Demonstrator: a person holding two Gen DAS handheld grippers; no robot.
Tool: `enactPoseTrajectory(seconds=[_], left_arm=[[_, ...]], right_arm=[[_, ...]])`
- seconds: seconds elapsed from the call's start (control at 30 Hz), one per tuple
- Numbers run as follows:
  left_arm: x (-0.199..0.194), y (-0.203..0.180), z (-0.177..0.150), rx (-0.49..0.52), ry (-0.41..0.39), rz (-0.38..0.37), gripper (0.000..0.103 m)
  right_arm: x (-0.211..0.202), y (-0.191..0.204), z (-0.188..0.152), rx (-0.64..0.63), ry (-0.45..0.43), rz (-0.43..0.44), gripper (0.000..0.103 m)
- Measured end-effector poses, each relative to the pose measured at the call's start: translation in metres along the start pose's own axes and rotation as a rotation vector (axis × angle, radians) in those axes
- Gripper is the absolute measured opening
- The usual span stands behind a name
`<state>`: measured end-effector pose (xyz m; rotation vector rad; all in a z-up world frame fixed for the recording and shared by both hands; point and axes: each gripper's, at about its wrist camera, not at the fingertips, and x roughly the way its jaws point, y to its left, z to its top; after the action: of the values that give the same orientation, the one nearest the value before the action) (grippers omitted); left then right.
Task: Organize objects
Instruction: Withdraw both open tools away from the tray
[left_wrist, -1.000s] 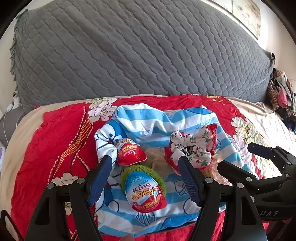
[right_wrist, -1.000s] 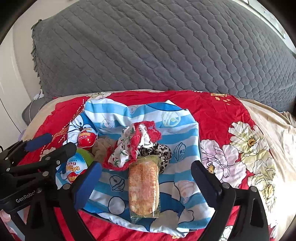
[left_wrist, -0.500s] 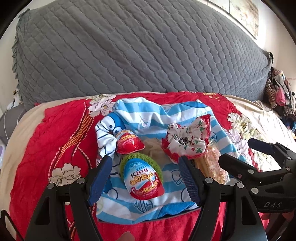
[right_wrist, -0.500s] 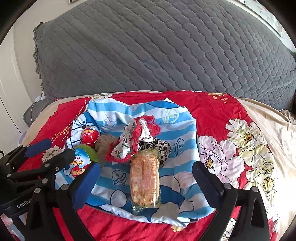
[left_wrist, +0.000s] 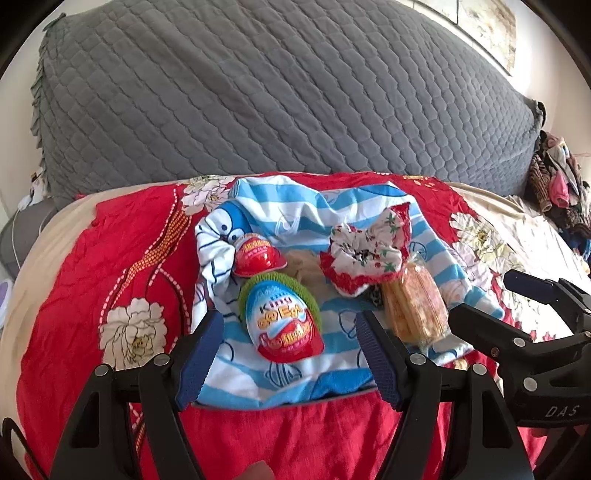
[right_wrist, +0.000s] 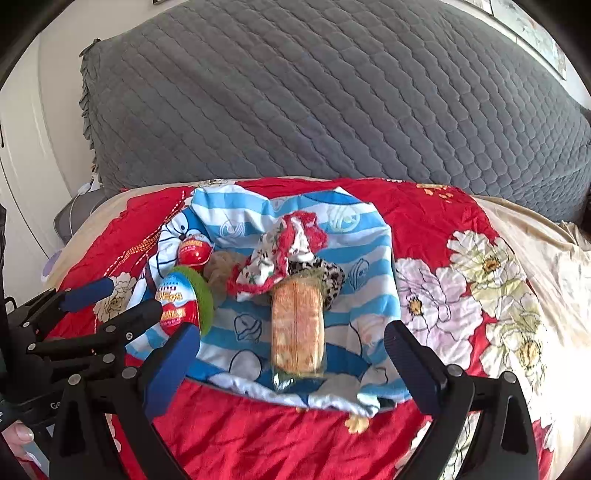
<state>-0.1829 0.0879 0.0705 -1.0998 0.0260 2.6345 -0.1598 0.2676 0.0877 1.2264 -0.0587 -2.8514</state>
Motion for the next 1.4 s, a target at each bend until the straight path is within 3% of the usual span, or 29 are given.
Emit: enactPoseTrajectory(seconds=[0.6,1.4], left_arm=[[-0.041,-0.004,-0.039,-0.002,-0.013,0.007,0.075],[-0.061,0.007,-0.103,-0.02,0.042,0.043,0.075]], right_arm=[[-0.033,0.004,-0.042,0.017,0.025,-0.019,0.101],[-0.051,0.011,-0.1,0.056,0.083,-0.025,0.101]])
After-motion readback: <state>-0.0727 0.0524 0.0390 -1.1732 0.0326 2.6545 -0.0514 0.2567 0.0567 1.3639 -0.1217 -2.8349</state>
